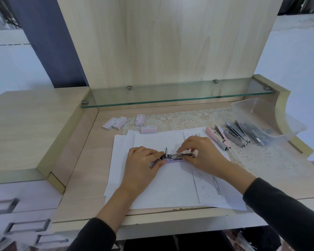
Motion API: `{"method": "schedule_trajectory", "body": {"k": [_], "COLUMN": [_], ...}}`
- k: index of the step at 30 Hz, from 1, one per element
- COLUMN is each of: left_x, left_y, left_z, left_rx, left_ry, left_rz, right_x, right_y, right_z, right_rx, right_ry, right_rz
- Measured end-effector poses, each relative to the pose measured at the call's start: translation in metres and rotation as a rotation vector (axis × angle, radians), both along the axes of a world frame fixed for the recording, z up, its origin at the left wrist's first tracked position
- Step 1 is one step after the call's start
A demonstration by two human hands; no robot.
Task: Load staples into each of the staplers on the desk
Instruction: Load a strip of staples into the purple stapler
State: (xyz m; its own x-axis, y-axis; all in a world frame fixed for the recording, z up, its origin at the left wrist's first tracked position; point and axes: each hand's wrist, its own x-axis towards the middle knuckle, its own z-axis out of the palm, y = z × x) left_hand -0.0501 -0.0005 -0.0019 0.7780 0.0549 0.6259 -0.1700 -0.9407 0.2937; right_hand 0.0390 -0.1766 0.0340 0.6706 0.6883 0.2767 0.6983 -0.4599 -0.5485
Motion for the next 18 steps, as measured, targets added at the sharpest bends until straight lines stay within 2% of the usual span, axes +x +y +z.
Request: {"method": "schedule_trajectory", "body": {"k": [4, 10, 18], "left_x": [-0.001, -0.002, -0.002], "left_y": [-0.001, -0.002, -0.002], "left_z": [0.002, 0.004, 0.002], "left_rx": [0.005, 0.025, 0.007], "left_ry": [0.007, 0.005, 0.008], "left_rz": [-0.001, -0.017, 0.008], "right_x": [-0.002, -0.008, -0.004], "right_y": [-0.009, -0.006, -0.013], "right_z": [-0.006, -0.006, 0.003], "right_rx": [0.003, -0.117, -0.09], "right_ry": [-0.111, -0.136, -0.03], "right_rz": [-0.019, 0.048, -0.046]}}
